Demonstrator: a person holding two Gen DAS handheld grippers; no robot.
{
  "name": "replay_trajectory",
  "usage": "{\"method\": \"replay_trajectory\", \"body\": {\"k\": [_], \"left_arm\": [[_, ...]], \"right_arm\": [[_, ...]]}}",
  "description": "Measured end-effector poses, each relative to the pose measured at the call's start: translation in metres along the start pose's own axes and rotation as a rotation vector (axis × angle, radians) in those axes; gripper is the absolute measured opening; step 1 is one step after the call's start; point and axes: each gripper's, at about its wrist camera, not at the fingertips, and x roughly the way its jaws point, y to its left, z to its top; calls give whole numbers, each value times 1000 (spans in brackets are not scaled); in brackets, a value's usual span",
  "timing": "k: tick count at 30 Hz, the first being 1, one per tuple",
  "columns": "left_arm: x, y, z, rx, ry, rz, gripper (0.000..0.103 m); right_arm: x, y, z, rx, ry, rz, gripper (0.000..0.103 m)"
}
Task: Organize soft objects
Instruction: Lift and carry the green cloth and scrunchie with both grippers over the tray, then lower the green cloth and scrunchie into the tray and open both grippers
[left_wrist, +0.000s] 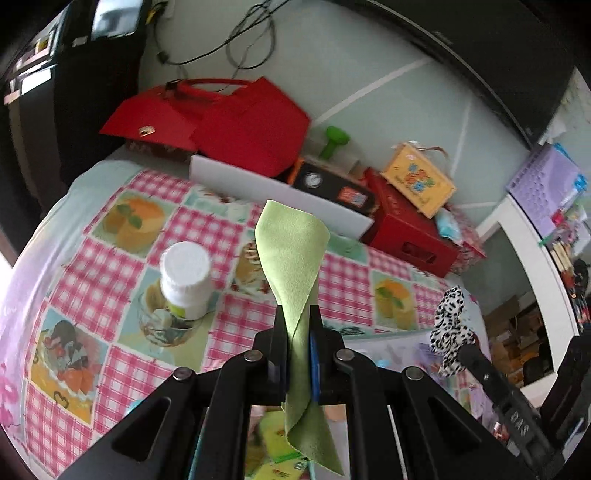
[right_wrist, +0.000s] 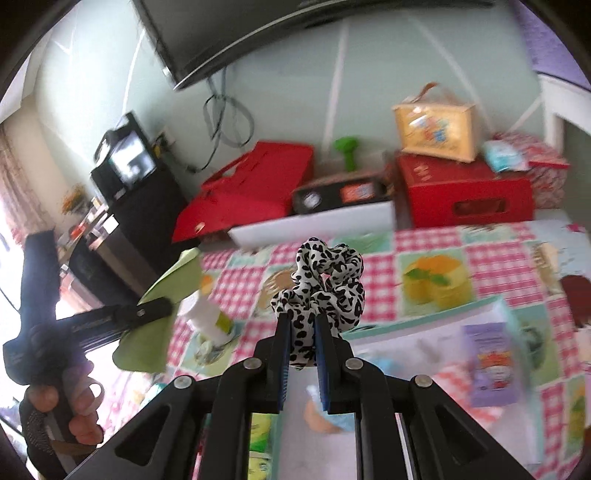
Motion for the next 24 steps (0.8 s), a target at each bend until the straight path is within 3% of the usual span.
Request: {"method": "replay_trajectory", "body": {"k": [6,12,24], "left_arm": [[-1,-32,-10,82,17,-39,9],[18,-66,-28,156,91,-65,9],[78,-67,-55,160,226,31,9]], "right_arm": [[-35,-28,5,39,-50,-129,14],[-52,-53,2,65,-40,-223,14],[-36,-68,-16,81,42,-236,14]]}}
